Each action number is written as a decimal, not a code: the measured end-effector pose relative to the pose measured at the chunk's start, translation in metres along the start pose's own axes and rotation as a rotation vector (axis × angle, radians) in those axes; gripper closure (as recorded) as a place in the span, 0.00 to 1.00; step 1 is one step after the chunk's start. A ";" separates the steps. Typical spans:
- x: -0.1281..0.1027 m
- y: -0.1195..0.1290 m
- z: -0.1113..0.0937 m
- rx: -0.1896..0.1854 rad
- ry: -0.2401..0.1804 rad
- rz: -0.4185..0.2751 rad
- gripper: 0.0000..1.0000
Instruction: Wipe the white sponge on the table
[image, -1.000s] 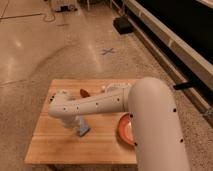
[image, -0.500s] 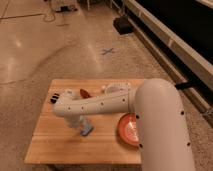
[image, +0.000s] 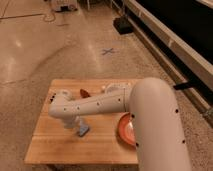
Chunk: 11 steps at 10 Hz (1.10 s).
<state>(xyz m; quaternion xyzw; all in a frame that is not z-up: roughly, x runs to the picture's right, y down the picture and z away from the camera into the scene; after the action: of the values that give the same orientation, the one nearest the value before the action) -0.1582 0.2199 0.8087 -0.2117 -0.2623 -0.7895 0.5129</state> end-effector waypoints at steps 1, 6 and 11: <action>0.000 0.001 -0.002 0.003 -0.002 -0.013 0.74; 0.012 -0.027 -0.026 0.025 -0.024 -0.089 0.27; 0.010 -0.023 -0.025 0.042 -0.053 -0.109 0.20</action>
<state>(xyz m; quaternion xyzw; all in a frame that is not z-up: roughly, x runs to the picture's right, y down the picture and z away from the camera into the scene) -0.1850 0.2052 0.7912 -0.2074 -0.3034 -0.8047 0.4662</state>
